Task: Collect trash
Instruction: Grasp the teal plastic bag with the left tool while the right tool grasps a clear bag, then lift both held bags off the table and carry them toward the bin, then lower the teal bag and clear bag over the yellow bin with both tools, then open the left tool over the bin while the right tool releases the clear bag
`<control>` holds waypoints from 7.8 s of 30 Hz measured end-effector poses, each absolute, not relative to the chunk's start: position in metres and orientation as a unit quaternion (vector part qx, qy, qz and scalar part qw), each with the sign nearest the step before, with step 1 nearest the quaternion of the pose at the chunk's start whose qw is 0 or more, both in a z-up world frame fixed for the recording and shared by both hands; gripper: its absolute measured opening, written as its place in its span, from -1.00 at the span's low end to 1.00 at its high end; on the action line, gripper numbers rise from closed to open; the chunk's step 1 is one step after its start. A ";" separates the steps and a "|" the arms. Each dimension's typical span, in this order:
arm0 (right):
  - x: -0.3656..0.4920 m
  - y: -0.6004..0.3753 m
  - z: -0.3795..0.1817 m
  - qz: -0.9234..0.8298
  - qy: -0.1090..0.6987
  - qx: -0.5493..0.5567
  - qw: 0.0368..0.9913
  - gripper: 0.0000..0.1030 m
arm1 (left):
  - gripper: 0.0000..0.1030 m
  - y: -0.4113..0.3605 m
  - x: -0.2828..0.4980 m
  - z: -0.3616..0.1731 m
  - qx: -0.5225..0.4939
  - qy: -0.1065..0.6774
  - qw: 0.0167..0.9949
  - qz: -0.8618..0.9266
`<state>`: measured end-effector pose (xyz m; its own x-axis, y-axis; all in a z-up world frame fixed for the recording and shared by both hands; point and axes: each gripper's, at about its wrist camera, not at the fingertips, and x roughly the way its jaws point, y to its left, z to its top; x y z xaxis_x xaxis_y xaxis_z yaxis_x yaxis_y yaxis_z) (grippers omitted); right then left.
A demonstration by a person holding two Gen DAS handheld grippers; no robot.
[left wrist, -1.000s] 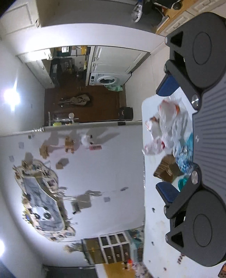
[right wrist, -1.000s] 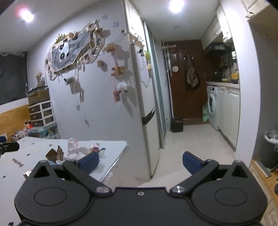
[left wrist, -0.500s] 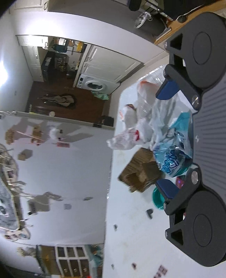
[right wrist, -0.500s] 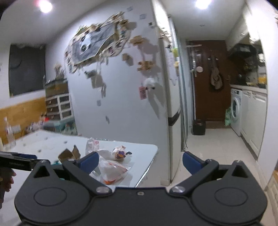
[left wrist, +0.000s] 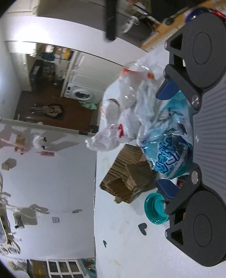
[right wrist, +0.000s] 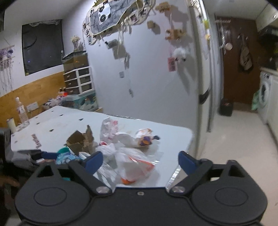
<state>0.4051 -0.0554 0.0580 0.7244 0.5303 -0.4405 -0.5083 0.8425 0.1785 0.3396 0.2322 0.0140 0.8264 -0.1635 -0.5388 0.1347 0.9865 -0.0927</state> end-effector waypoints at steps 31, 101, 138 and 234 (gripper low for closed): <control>0.402 0.024 0.029 0.285 0.253 -0.282 0.881 0.10 | 0.16 0.244 0.336 0.011 -0.066 0.264 0.960 -0.069; 0.233 -0.125 0.112 0.183 0.166 0.010 0.969 -0.87 | -0.08 0.112 0.190 0.114 0.003 0.155 0.987 -0.032; 0.204 -0.309 -0.012 0.034 0.256 0.125 0.958 -0.87 | -0.08 -0.092 0.229 0.013 0.027 0.272 0.948 -0.163; 0.361 -0.307 -0.315 0.040 0.638 0.106 0.762 -0.46 | 1.00 -0.115 0.404 -0.321 0.078 0.675 0.728 -0.088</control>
<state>0.3609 -0.3072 -0.3154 0.1836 0.1972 -0.9630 0.0742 0.9741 0.2136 0.4045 -0.1148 -0.3215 0.0728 -0.0227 -0.9971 0.2346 0.9721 -0.0050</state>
